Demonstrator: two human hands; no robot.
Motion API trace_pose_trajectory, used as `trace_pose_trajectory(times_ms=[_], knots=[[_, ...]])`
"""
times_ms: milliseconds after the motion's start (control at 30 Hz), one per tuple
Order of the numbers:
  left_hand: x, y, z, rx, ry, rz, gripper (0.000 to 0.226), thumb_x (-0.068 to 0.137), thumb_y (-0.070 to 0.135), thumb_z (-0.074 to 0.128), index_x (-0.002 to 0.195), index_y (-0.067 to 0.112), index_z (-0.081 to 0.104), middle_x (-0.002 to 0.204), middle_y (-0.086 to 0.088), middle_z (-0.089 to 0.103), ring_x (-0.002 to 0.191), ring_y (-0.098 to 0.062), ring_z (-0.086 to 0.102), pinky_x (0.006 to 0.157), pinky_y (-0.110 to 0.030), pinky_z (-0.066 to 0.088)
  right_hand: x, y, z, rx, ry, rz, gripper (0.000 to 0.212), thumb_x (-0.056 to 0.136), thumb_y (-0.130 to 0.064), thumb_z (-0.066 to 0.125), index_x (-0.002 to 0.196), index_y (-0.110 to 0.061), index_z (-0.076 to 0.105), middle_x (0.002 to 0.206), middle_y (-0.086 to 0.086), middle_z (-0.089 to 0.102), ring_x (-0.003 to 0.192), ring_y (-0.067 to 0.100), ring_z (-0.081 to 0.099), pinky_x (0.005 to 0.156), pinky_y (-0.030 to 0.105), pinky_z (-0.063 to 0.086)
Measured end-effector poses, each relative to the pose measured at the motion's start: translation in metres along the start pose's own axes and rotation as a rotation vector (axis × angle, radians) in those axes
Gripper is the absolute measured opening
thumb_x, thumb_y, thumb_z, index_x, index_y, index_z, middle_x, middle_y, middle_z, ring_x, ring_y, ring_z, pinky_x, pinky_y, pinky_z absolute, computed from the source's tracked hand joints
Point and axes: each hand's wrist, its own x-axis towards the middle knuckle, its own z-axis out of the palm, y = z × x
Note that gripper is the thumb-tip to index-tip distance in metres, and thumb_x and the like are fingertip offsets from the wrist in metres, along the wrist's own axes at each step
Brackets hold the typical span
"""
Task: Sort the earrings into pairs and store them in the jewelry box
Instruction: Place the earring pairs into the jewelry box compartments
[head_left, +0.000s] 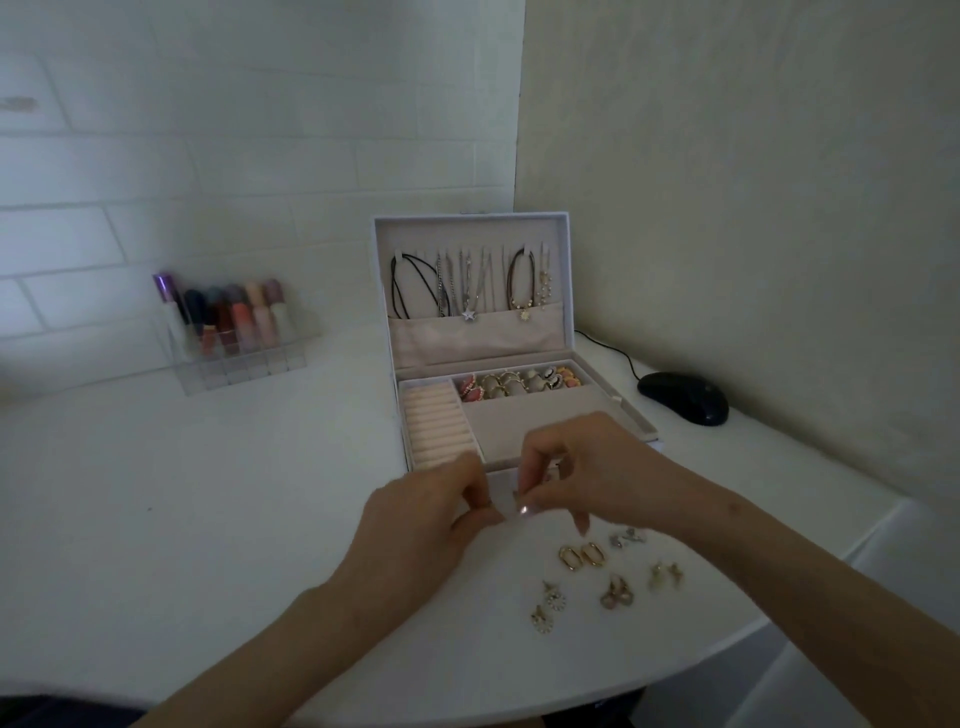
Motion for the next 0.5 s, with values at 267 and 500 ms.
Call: trace_pose_trajectory(times_ms=[267, 500], knots=[[0.049, -0.023, -0.029, -0.185, 0.145, -0.114, 0.026, 0.079, 0.026, 0.069, 0.066, 0.034, 0.048, 0.066, 0.019, 0.057, 0.051, 0.002, 0.044, 0.056, -0.025, 0.033, 0.057, -0.001, -0.012, 0.21, 0.208, 0.046, 0.012, 0.075, -0.004, 0.074, 0.074, -0.014, 0.067, 0.066, -0.007, 0.065, 0.038, 0.001, 0.05, 0.041, 0.013, 0.04], [0.101, -0.063, -0.02, 0.075, 0.141, -0.283, 0.006, 0.085, 0.024, 0.061, 0.09, 0.021, 0.063, 0.102, 0.0, 0.066, 0.098, -0.023, 0.057, 0.071, -0.028, 0.037, 0.117, 0.007, -0.007, 0.216, 0.278, 0.173, 0.008, 0.079, -0.001, 0.069, 0.086, -0.004, 0.07, 0.062, -0.001, 0.061, 0.039, 0.0, 0.051, 0.037, 0.011, 0.038]])
